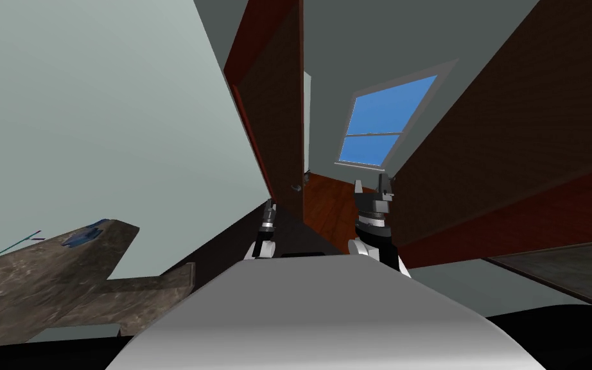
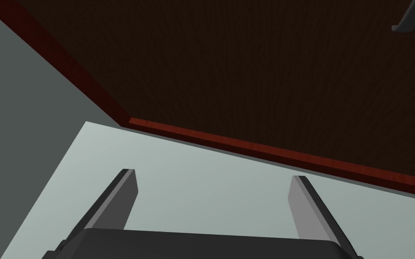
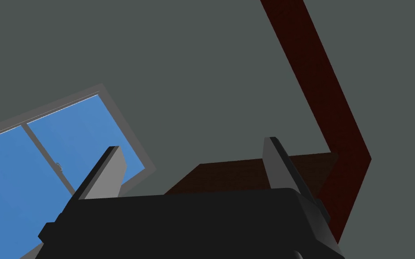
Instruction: Push the door open
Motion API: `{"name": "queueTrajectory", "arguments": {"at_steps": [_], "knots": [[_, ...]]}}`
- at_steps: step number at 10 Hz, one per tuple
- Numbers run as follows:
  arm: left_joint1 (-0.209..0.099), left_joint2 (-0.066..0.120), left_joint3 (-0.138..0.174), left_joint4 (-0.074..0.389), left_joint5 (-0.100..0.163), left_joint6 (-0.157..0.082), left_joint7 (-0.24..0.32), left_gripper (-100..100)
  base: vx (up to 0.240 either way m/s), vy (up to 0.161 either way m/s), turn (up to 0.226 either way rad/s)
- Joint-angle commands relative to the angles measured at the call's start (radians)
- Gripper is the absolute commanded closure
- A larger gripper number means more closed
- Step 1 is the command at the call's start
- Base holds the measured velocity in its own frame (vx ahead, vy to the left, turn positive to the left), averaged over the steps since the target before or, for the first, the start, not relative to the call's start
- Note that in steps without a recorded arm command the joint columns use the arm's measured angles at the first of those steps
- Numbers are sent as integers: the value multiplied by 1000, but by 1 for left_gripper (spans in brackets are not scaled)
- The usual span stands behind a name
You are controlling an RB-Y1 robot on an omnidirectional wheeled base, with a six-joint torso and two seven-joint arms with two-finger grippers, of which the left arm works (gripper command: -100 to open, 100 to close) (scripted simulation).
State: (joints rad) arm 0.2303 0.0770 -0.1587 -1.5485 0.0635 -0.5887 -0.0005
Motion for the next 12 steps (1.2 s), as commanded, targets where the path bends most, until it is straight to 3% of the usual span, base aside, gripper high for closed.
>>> {"name": "queueTrajectory", "arguments": {"at_steps": [1, 12], "knots": [[-17, 0, -6, 42, 0, -12, -2, -100, 46, 44, -86], [-152, -13, -63, 366, 4, -81, -20, -100, 69, 90, -136]]}}
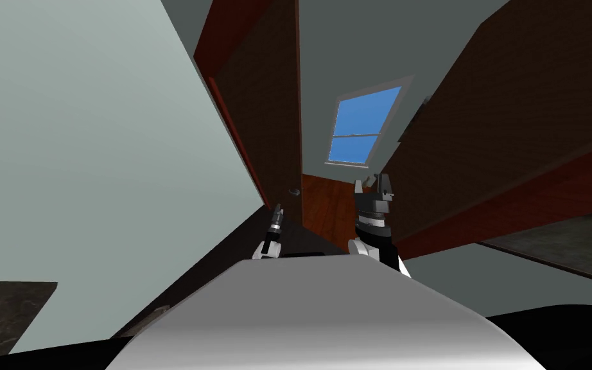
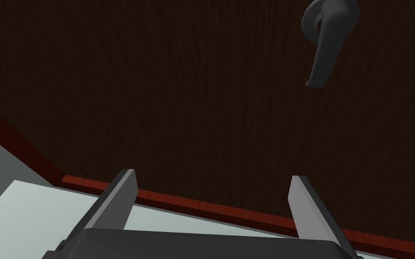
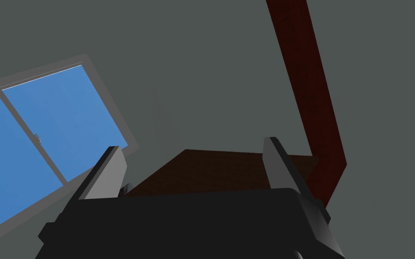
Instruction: Push the door open
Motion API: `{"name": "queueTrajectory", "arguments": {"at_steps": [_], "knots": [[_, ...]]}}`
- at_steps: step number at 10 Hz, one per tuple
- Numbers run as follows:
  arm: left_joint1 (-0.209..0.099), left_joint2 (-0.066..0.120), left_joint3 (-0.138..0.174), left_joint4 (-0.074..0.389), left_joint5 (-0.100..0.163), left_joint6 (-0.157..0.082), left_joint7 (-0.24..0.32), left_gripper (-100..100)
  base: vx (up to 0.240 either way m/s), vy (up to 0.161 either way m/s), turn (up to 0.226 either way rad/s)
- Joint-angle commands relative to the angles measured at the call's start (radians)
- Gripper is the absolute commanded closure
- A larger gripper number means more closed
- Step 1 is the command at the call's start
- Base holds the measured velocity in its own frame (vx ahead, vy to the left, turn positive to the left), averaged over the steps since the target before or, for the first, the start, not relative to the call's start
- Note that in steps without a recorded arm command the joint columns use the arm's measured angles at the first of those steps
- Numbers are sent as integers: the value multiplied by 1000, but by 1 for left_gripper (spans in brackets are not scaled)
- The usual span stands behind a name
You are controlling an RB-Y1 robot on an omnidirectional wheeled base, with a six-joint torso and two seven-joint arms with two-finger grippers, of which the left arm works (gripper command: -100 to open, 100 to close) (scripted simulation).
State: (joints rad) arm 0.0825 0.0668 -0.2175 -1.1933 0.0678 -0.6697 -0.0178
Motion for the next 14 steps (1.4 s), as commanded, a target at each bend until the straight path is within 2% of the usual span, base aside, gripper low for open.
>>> {"name": "queueTrajectory", "arguments": {"at_steps": [1, 10, 14], "knots": [[-15, -6, -9, 38, 0, -6, -4, -100, 75, 103, -109], [-112, -38, -50, 271, 2, -55, -17, -100, 54, 91, -117], [-147, -55, -66, 355, 3, -73, -21, -100, 57, 88, -97]]}}
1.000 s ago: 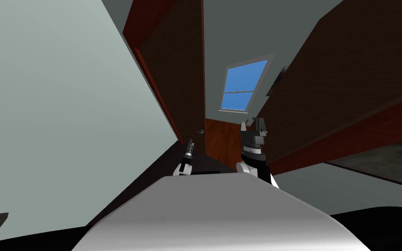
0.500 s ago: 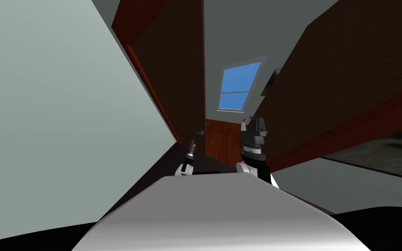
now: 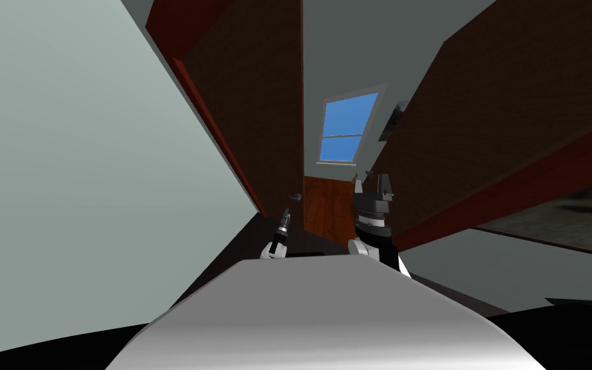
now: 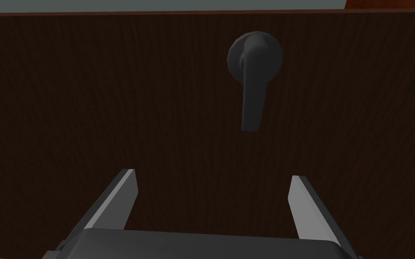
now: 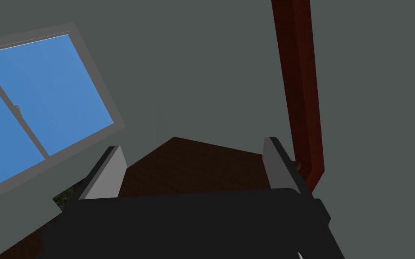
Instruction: Push the door open
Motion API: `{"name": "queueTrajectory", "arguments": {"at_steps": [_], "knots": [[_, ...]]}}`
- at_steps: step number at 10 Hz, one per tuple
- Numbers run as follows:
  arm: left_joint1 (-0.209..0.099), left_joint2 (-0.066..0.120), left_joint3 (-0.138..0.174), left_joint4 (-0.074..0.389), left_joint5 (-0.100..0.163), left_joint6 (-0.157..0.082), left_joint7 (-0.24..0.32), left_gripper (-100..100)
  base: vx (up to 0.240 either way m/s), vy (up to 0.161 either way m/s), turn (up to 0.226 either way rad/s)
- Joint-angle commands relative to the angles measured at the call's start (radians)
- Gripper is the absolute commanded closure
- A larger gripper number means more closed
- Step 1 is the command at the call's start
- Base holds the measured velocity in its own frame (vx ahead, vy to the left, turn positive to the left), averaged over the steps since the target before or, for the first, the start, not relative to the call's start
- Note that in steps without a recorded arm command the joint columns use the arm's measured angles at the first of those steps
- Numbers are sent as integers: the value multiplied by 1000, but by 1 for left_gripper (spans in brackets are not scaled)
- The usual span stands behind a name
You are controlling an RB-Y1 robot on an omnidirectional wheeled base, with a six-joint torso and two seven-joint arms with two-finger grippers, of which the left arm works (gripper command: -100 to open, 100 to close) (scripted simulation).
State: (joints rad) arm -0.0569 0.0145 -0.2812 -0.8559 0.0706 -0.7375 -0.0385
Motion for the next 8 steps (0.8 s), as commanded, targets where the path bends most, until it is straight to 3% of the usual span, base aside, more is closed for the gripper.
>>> {"name": "queueTrajectory", "arguments": {"at_steps": [1, 8], "knots": [[-17, -8, -6, 39, 1, -10, -2, -100, 57, 96, -96], [-67, -42, -27, 159, 2, -35, -9, -100, 47, 77, -77]]}}
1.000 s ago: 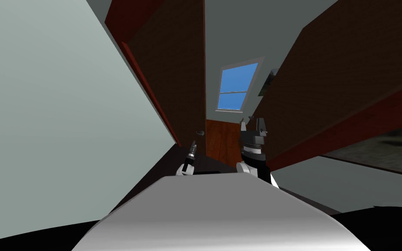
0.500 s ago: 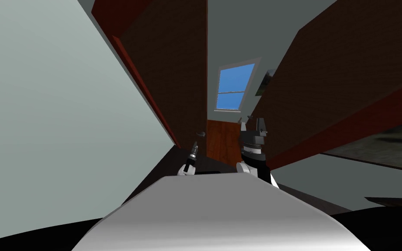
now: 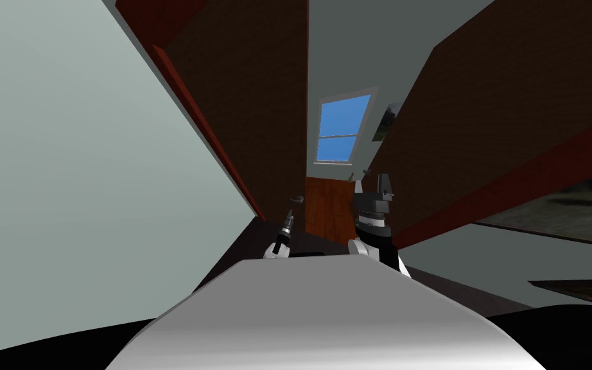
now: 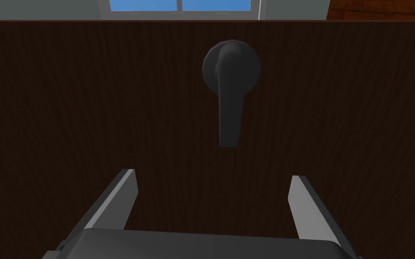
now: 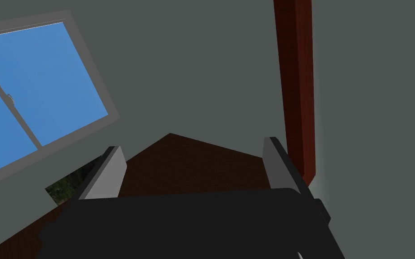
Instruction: Push the door open
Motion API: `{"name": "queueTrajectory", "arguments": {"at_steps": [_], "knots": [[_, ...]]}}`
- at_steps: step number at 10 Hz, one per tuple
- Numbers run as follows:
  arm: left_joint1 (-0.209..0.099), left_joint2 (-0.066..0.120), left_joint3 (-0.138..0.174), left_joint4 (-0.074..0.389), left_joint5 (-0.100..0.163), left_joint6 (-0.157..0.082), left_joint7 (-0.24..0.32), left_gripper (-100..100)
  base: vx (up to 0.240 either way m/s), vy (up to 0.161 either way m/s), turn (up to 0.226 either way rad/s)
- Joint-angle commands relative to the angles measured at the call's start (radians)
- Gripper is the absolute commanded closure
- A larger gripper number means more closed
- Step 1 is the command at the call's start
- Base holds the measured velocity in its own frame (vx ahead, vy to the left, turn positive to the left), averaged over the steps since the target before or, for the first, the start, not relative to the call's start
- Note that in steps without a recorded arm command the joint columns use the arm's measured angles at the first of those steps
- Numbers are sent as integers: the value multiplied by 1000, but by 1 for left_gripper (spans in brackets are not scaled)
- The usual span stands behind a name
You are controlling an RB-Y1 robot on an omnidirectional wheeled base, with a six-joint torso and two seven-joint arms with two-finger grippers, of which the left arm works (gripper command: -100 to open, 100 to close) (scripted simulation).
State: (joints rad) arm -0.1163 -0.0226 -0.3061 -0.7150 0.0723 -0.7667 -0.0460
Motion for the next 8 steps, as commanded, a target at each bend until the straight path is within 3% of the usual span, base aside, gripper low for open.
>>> {"name": "queueTrajectory", "arguments": {"at_steps": [1, 3, 4, 5, 8], "knots": [[-12, -9, -4, 30, 0, -9, -2, -100, 54, 83, -73], [-27, -22, -10, 65, 1, -16, -4, -100, 45, 84, -71], [-27, -18, -7, 63, 1, -18, -2, -100, 22, 37, -20], [-29, 14, -5, 69, 3, -21, -2, -100, 99, -26, -25], [-32, 44, 1, 73, 5, -24, -1, -100, 185, -60, -26]]}}
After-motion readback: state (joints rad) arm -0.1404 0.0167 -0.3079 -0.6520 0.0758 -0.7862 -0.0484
